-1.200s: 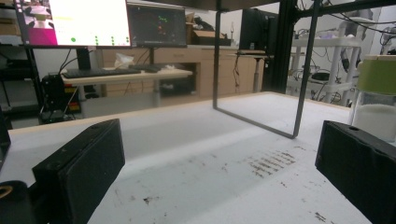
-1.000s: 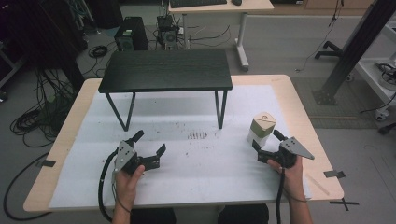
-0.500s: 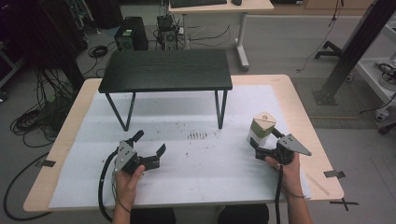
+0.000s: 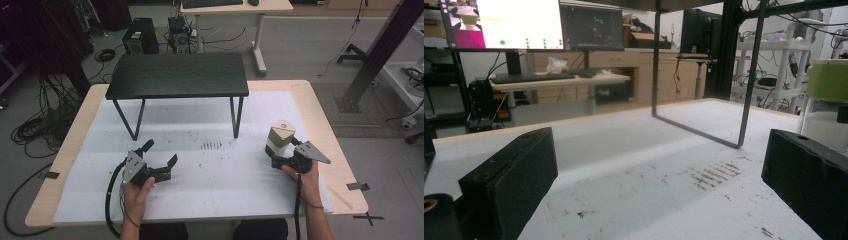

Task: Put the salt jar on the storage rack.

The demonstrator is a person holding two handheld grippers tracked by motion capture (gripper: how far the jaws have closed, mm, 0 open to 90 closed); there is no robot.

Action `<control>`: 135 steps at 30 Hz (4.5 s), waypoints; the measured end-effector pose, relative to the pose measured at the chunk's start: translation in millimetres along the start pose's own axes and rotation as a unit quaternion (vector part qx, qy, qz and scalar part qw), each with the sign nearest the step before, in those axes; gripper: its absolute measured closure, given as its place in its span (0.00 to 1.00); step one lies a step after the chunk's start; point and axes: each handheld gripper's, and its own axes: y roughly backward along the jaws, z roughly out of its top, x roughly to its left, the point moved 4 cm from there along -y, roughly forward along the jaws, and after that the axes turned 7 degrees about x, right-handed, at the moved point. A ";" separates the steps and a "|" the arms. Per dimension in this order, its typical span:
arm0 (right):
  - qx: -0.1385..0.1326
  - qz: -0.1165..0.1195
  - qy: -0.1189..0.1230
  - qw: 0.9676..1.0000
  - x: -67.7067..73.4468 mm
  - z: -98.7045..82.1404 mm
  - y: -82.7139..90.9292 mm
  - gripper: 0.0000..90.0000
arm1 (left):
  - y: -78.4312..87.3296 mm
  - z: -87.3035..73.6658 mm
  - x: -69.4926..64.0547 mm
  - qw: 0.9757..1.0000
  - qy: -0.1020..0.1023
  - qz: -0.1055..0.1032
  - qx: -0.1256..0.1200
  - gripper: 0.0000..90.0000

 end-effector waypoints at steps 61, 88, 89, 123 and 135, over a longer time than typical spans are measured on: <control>-0.009 -0.008 -0.002 1.000 -0.4 0.4 -2.8 0.03 | 0.2 -0.1 -0.2 1.000 -0.001 0.000 -0.001 0.02; -0.011 -0.008 -0.002 1.000 -0.4 0.3 -2.4 0.04 | 0.3 -0.1 -0.2 1.000 -0.001 -0.001 -0.001 0.02; -0.012 -0.008 -0.002 1.000 -0.4 0.3 -2.4 0.04 | 0.2 -0.1 -0.2 1.000 -0.001 -0.001 -0.001 0.02; -0.014 -0.012 0.000 1.000 -0.1 0.2 -2.1 0.03 | 0.3 -0.2 -0.3 1.000 -0.001 -0.001 -0.001 0.02; -0.013 -0.009 -0.002 1.000 -0.3 0.2 -2.3 0.04 | 0.2 -0.2 -0.3 1.000 -0.001 -0.001 -0.001 0.02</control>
